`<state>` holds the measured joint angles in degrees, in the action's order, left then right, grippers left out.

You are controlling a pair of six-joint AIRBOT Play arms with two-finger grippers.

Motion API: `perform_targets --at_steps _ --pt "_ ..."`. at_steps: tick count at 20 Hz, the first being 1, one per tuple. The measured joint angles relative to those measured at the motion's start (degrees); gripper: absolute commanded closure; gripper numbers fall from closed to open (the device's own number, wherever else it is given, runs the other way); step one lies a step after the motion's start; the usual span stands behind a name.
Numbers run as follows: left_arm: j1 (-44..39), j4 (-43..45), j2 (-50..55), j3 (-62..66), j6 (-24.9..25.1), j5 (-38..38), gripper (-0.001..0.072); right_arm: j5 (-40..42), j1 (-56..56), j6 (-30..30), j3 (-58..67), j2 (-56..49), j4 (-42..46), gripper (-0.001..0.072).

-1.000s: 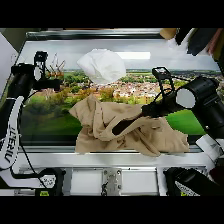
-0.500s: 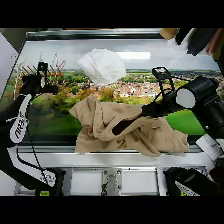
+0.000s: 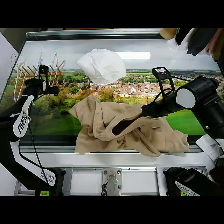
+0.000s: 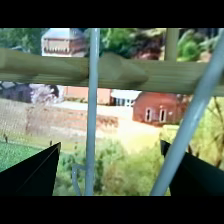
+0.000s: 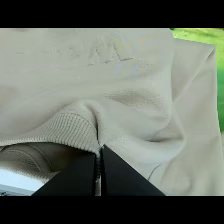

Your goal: Fold the clothes and pants, and hang the long-sleeved shirts on hangers.

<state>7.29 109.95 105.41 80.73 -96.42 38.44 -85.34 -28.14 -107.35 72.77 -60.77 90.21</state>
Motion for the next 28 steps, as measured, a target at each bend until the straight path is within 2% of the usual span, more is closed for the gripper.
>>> perform_targets --at_steps 2,4,8,10,11,20,28 --pt "0.11 0.00 0.13 0.00 -0.09 -0.55 -0.0013 0.00 0.00 0.00 0.00 0.00 0.00 0.0683" --pt "0.15 -0.07 0.22 0.00 -0.11 -0.74 0.0221 0.00 0.00 0.00 0.00 0.00 0.00 0.0683" --pt "0.15 0.24 0.26 0.00 -0.33 -0.59 0.0587 0.00 0.00 0.00 0.00 0.00 -0.02 0.0684" --pt "0.20 0.35 0.20 0.02 -0.57 -0.57 0.0587 0.00 0.00 0.00 0.00 0.00 0.00 0.0683" --pt "0.15 0.31 0.20 0.02 -0.55 -0.57 0.0678 0.00 0.00 0.00 0.00 0.00 -0.02 0.0683" --pt "0.13 -0.90 -1.20 -0.15 -0.79 0.96 0.0686 0.00 0.00 0.00 0.00 0.00 -0.02 0.0683" --pt "-2.62 -0.22 -11.93 -0.07 2.12 2.91 0.0686 0.02 0.00 0.02 0.00 0.00 -0.02 0.0683"
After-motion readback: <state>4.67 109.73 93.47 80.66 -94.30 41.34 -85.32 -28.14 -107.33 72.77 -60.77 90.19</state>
